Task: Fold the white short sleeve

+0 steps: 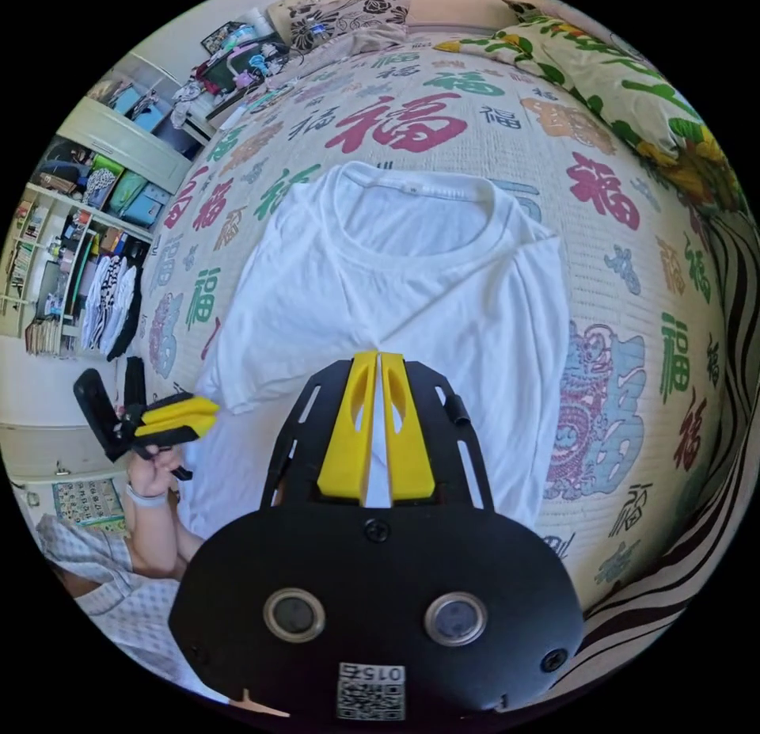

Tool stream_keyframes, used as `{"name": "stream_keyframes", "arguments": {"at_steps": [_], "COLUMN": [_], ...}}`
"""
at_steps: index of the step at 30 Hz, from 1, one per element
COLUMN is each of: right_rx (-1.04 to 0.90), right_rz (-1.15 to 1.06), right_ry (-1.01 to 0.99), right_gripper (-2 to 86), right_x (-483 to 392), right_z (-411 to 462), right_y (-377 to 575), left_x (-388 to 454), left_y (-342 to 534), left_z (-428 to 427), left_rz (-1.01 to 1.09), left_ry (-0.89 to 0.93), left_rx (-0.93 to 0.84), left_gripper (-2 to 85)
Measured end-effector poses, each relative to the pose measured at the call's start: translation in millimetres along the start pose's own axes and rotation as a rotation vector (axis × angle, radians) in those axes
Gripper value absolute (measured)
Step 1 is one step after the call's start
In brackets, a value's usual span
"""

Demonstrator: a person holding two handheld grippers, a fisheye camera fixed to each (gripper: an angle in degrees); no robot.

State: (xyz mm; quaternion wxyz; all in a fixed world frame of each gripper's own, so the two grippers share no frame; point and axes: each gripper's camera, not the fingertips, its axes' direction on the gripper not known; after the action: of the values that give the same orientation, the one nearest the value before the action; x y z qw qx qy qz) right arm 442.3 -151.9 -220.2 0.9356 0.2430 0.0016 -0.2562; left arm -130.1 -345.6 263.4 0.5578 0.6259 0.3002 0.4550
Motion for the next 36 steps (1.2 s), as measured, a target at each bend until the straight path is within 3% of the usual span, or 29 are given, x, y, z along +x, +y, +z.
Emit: {"name": "stream_keyframes", "arguments": {"at_steps": [4,8,12,14,18,22,24,27,29,31,36], "right_rx": [0.020,0.104,0.027,-0.023,0.066,0.157,0.120,0.097,0.295,0.401,0.354], "right_rz": [0.011,-0.127,-0.231,-0.232,-0.130,-0.221,-0.268,-0.271,-0.200,-0.138,0.021], "right_ry": [0.164,0.064,0.013,0.080,-0.084,-0.053,0.032,-0.014,-0.116,-0.089,-0.030], "right_gripper": [-0.9,-0.8,-0.7,-0.9,-0.8,-0.7,-0.8,-0.6,0.5,3.6,9.0], "right_x": [13,-3,-16,-7,27,30,33,59,96,122,176], "right_z": [-22,-41,-29,-18,-37,-67,-64,-69,-104,-124,-125], "right_y": [11,18,21,28,47,82,92,104,115,117,93], "left_x": [12,17,31,38,42,52,54,51,51,42,18], "left_y": [-28,-45,-42,-43,-47,-59,-73,-103,-142,-183,-280], "left_z": [13,73,95,105,112,106,124,146,136,140,203], "left_rz": [0.035,0.068,0.108,0.128,0.116,0.101,0.126,0.189,0.255,0.257,0.220], "left_ry": [-0.107,-0.140,-0.237,-0.273,-0.278,-0.221,-0.234,-0.258,-0.313,-0.345,-0.367], "left_rx": [0.079,-0.063,-0.098,-0.131,-0.164,-0.034,-0.090,-0.179,-0.067,-0.018,-0.142], "left_gripper": [5.3,5.5,4.1,2.9,3.2,4.9,5.2,5.0,5.3,7.4,10.8]}}
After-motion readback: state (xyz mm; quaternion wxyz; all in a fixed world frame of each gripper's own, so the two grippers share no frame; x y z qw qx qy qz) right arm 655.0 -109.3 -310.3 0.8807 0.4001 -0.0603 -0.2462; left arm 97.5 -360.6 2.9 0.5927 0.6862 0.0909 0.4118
